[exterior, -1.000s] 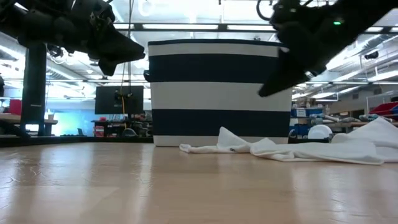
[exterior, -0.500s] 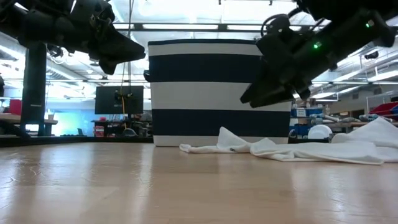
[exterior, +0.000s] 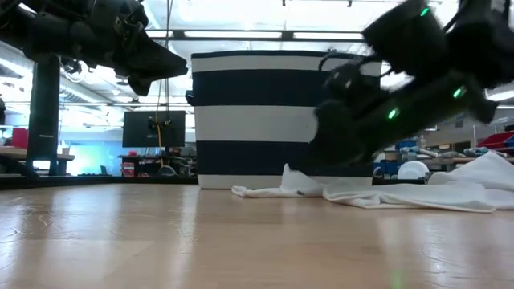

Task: Sort clothes
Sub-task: Put the white sock into the blue bin

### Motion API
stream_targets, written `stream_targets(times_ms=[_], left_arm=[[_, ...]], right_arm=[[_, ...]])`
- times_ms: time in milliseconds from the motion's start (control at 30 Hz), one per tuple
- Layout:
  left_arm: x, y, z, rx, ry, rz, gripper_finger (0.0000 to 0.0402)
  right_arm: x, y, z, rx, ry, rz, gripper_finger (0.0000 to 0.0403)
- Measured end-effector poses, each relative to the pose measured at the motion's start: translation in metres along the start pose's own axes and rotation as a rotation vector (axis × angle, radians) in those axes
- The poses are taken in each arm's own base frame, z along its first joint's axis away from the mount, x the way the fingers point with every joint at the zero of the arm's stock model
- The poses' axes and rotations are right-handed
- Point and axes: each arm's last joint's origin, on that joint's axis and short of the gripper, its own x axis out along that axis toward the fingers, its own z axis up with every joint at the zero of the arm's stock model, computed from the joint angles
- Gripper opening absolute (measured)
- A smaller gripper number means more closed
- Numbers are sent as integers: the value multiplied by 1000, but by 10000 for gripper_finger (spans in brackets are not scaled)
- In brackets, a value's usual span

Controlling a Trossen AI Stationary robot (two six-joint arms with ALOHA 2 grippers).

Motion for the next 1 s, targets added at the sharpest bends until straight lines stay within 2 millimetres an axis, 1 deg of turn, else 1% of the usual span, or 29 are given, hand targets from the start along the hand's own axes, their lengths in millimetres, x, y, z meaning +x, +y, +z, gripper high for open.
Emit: stream_targets(times_ms=[133, 200, 267, 300, 367, 400, 433, 533, 600, 700, 800, 867, 933, 1000], left_arm=[[0, 0, 0, -1, -2, -2, 104], [0, 0, 0, -1, -1, -2, 104], [0, 0, 1, -3, -9, -3, 104], [0, 0, 1, -3, -12, -4, 104], [0, 0, 2, -4, -16, -5, 104], [0, 0, 2, -4, -17, -5, 104], [0, 0, 2, -4, -17, -5, 104], [0, 0, 2, -4, -20, -6, 104], [0, -1, 3, 0, -27, -7, 104], [0, -1, 4, 18, -43, -9, 104], [0, -1, 5, 22, -52, -10, 104], [0, -1, 5, 23, -52, -9, 104], [0, -1, 5, 24, -51, -9, 104], [0, -1, 5, 25, -46, -8, 104]], right_arm=[[22, 0, -15, -25, 33, -47, 211], [31, 1, -17, -4, 34, -54, 194], [36, 3, -14, 21, 29, -37, 152], [38, 4, -11, 13, 25, -26, 121], [36, 7, -1, -49, 14, 21, 46], [34, 10, 9, -78, -8, 50, 26], [30, 13, 22, -93, -42, 78, 21], [14, 16, 64, -115, -158, 105, 25], [-1, 15, 94, -148, -234, 116, 19], [-29, 8, 147, -189, -366, 109, 14], [-49, -7, 192, -255, -449, 27, 14], [-58, -22, 220, -286, -483, -34, 14], [-59, -37, 242, -281, -483, -89, 15], [-52, -54, 253, -290, -433, -148, 22]])
